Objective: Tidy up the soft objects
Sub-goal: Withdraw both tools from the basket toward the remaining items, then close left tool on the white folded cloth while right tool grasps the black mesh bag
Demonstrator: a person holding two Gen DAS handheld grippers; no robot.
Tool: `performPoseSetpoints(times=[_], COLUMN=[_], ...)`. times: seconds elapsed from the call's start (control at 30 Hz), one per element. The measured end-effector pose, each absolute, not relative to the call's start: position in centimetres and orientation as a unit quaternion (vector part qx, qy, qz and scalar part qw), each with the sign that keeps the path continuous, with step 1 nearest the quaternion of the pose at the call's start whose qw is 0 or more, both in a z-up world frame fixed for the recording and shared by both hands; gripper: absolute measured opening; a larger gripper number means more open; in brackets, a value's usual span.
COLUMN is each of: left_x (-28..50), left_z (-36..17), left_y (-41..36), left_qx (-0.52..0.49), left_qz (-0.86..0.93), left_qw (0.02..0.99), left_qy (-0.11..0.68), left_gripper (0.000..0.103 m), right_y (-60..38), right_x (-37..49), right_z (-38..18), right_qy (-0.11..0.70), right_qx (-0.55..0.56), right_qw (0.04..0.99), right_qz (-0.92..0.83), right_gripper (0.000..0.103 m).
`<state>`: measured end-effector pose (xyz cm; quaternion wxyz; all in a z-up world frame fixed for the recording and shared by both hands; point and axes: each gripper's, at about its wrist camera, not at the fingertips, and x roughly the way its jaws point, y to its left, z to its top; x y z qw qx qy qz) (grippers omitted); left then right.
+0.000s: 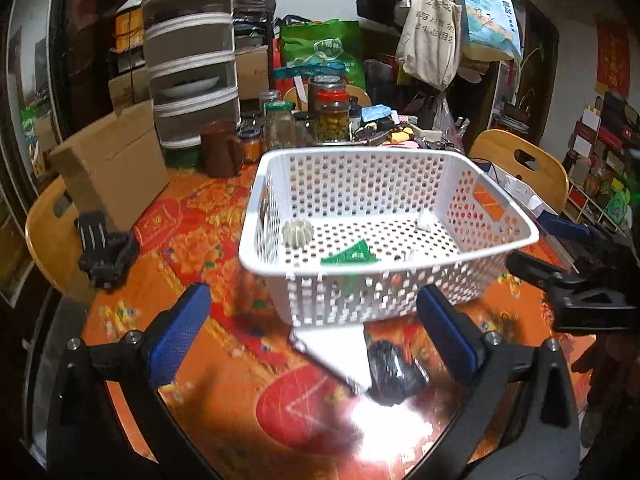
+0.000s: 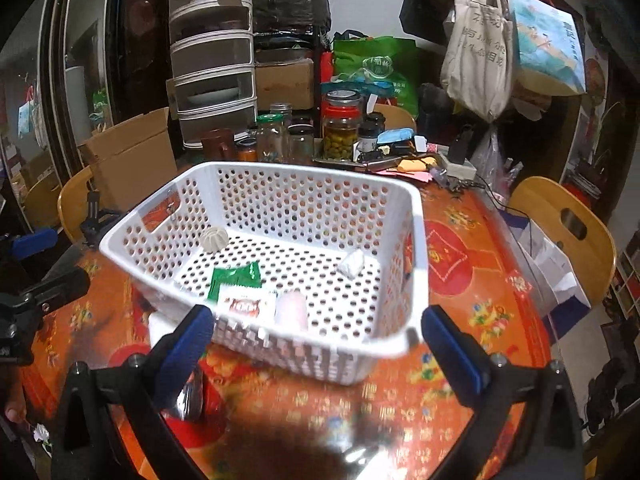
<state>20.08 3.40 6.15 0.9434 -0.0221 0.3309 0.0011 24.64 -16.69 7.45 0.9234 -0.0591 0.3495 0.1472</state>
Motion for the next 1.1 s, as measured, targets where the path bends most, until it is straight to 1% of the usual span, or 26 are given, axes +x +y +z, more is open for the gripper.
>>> performPoseSetpoints(times=[0.3,0.53,0.77,0.87,0.97,1.03,1.07,1.1], left_x=[19.6,20.5,21.3,21.3,21.3,21.3,21.3,21.4], left_z=[0.9,-2.5,-4.5,-4.7,-4.8,-5.0,-5.1,-5.1], left_y=[5.0,6.1,7.2,7.7,8.1,8.3,8.4,8.4], left_qx=[-0.045,-0.053,-0.060,-0.055,-0.059,-0.061,-0.061,-0.061], left_qz=[0.018,0.029,0.038,0.052,0.052,0.053,0.052,0.052], left_qw=[0.932,0.922,0.917,0.919,0.919,0.918,0.918,0.917], left_qy=[0.360,0.382,0.393,0.387,0.387,0.388,0.389,0.390], left_gripper=[0.102,0.102,0.102,0.102,0.102,0.102,0.102,0.102], right_y=[-18.7,-17.0,-13.2,-10.9,-9.0,-7.9,-7.6,-7.2], right_x=[20.0,17.4,17.8,17.8,18.1,18.5,18.8,19.2], right_z=[4.8,2.3,-0.4,-1.3,-1.9,-2.3,-2.5,-2.7], right_qy=[0.346,0.337,0.376,0.391,0.401,0.407,0.411,0.416], right_qx=[-0.027,-0.020,-0.024,-0.034,-0.047,-0.054,-0.056,-0.058], right_qw=[0.925,0.922,0.902,0.890,0.881,0.877,0.875,0.873], right_qz=[0.155,0.187,0.211,0.230,0.247,0.250,0.249,0.248], right_gripper=[0.103,0.103,0.103,0.098,0.090,0.075,0.071,0.063])
